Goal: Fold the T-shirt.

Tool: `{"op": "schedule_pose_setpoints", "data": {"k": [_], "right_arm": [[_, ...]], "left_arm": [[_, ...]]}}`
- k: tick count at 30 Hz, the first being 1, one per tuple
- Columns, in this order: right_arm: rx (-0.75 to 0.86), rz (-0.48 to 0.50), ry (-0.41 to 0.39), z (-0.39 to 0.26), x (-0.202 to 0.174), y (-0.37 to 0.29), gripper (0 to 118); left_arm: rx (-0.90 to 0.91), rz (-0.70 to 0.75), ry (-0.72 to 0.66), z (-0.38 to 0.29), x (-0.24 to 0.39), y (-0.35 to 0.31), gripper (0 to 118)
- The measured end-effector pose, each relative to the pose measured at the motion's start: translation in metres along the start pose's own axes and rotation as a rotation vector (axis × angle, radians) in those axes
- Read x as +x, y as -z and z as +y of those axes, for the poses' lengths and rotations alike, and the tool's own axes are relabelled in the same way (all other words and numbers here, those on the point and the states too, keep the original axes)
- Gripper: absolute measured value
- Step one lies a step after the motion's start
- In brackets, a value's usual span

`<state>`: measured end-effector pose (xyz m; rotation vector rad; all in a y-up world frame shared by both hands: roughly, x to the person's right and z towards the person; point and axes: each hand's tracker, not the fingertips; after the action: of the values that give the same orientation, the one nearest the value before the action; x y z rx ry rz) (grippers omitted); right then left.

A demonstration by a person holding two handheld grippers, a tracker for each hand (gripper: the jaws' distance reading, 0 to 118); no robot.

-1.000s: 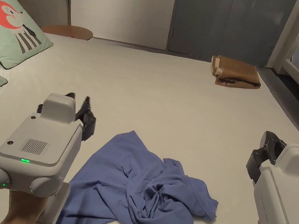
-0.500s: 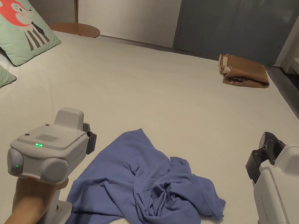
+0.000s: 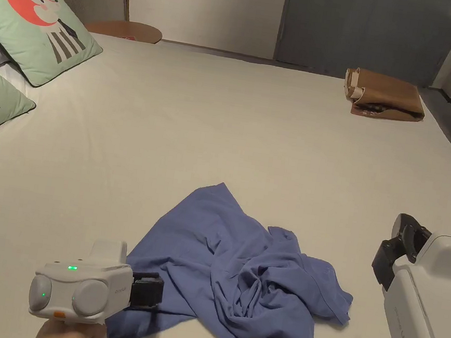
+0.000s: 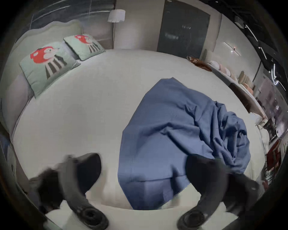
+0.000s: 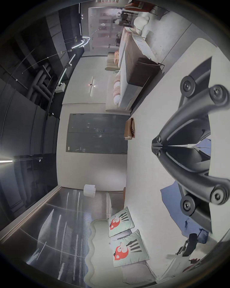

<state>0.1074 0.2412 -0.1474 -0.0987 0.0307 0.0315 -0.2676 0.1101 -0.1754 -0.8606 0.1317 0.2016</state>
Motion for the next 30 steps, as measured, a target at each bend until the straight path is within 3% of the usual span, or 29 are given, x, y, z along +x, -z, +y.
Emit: {"op": "schedule_pose_setpoints", "data": {"k": [4, 8, 9, 12, 14, 20, 21, 25, 26, 28, 30], "right_arm": [[-0.01, -0.003, 0.002, -0.004, 0.0, 0.001, 1], [-0.015, -0.006, 0.007, -0.005, 0.001, 0.0, 1], [-0.016, -0.007, 0.007, -0.005, 0.002, 0.0, 1], [-0.025, -0.009, 0.005, -0.007, 0.003, -0.001, 1], [-0.033, -0.013, 0.003, -0.009, 0.004, 0.001, 1], [-0.163, -0.029, 0.016, -0.03, 0.015, 0.029, 2], [-0.194, -0.028, 0.028, -0.035, 0.017, 0.037, 7], [-0.426, -0.008, 0.082, -0.065, 0.029, 0.092, 90], [-0.458, -0.008, 0.121, -0.074, 0.031, 0.105, 102], [-0.524, -0.007, 0.147, -0.087, 0.035, 0.125, 113], [-0.627, 0.002, 0.154, -0.103, 0.036, 0.144, 112]], "left_arm": [[-0.019, -0.002, 0.014, -0.009, 0.001, 0.005, 106], [-0.06, -0.012, 0.042, -0.02, 0.004, 0.021, 85], [-0.076, -0.004, 0.049, -0.023, 0.009, 0.022, 66], [-0.025, 0.026, 0.091, -0.027, 0.018, 0.014, 53], [-0.018, -0.036, 0.088, -0.025, 0.022, 0.007, 9], [0.058, -0.076, 0.078, -0.012, 0.024, -0.016, 6], [0.055, -0.084, 0.084, -0.008, 0.023, -0.018, 6], [0.112, -0.189, 0.077, 0.005, 0.019, -0.03, 5], [0.116, -0.201, 0.074, 0.008, 0.018, -0.03, 5], [0.119, -0.212, 0.075, 0.011, 0.017, -0.029, 5], [0.124, -0.223, 0.073, 0.014, 0.018, -0.025, 5]]}}
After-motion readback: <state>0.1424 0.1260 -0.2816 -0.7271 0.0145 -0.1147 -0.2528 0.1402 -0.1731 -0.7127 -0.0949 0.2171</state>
